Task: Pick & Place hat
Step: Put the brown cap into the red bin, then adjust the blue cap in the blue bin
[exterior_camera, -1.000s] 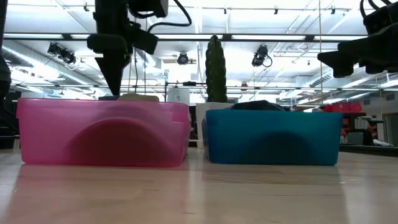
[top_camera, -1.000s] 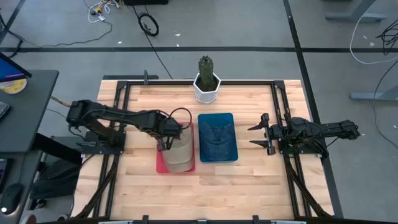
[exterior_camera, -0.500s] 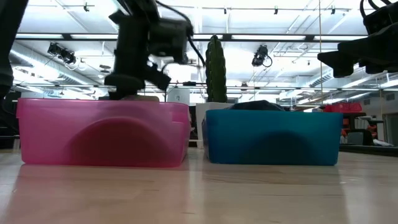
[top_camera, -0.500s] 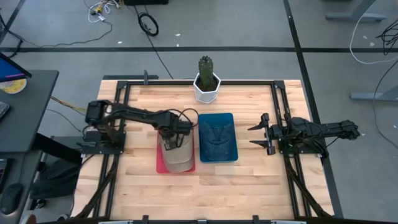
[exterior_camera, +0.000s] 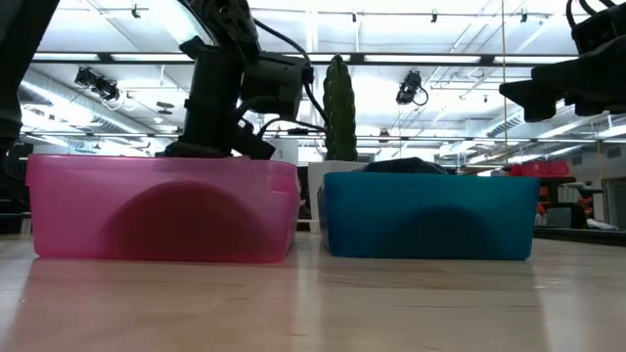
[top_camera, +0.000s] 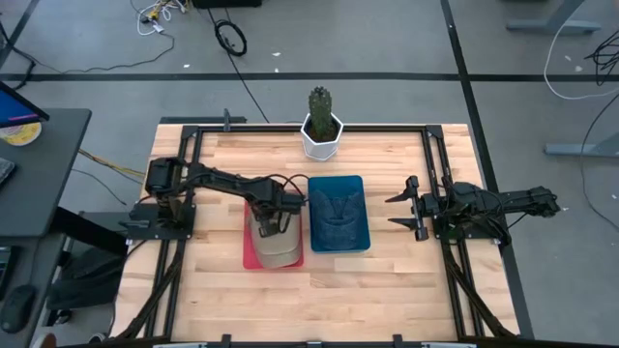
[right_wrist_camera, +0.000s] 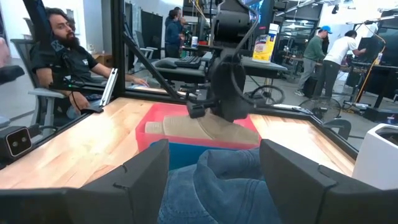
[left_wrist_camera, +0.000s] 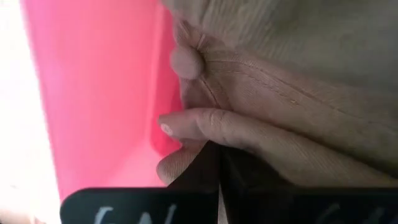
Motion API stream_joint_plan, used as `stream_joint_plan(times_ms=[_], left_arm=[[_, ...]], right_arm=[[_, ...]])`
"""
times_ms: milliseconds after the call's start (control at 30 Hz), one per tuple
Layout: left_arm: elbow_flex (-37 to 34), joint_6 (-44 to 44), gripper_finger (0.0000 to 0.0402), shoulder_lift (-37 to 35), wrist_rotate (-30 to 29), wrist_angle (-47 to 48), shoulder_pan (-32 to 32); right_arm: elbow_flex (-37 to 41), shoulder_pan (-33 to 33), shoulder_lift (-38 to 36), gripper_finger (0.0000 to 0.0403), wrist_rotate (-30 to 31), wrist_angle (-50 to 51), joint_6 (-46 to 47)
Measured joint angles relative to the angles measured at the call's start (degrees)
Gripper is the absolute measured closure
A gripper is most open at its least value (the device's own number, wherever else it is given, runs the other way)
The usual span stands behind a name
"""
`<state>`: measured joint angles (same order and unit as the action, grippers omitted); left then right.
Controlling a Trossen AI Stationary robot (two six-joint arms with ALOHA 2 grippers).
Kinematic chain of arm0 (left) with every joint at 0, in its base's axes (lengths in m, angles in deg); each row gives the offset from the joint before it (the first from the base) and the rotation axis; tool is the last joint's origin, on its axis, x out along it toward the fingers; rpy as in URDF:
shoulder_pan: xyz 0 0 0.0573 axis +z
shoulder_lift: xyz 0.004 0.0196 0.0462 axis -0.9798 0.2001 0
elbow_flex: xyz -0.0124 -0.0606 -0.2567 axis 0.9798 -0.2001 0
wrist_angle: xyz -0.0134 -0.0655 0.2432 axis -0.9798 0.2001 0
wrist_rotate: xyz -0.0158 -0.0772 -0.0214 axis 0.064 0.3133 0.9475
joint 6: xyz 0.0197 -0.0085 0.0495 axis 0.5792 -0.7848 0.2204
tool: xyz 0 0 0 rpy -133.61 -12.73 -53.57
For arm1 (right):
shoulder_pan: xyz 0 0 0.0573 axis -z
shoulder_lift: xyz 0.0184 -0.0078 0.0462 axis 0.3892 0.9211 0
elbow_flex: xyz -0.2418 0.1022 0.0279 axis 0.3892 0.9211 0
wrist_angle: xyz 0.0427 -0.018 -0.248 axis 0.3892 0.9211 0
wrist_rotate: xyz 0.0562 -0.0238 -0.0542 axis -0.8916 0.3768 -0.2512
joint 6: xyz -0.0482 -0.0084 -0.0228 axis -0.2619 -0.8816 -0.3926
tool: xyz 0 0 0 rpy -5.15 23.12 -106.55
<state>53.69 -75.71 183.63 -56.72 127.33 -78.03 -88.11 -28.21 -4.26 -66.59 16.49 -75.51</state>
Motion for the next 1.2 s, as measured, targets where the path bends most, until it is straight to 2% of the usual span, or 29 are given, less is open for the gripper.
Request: stream_joint_plan(times_ms=[367, 533, 900, 1000, 1200], left_arm=[[0.0, 0.5, 0.0399, -8.8, -2.0, -1.6, 0.0], [0.0, 5.1, 0.0399, -11.5, -2.1, -11.5, 0.0], [0.1, 14.8, 0.0399, -12.0, 0.9, -35.5, 0.0], [0.1, 16.0, 0.0399, -11.7, 1.0, -39.5, 0.5], [0.1, 16.7, 0.0399, -9.7, 0.9, -40.4, 3.9]], right_arm=[[0.0, 0.0, 0.0, 0.0149, 0.0, 0.0, 0.0], [0.0, 0.0, 0.0, 0.0149, 0.0, 0.0, 0.0], [0.0, 0.0, 0.0, 0.0149, 0.0, 0.0, 0.0], [0.0, 0.0, 0.0, 0.0149, 0.0, 0.0, 0.0], [0.0, 0.0, 0.0, 0.0149, 0.0, 0.0, 0.0]])
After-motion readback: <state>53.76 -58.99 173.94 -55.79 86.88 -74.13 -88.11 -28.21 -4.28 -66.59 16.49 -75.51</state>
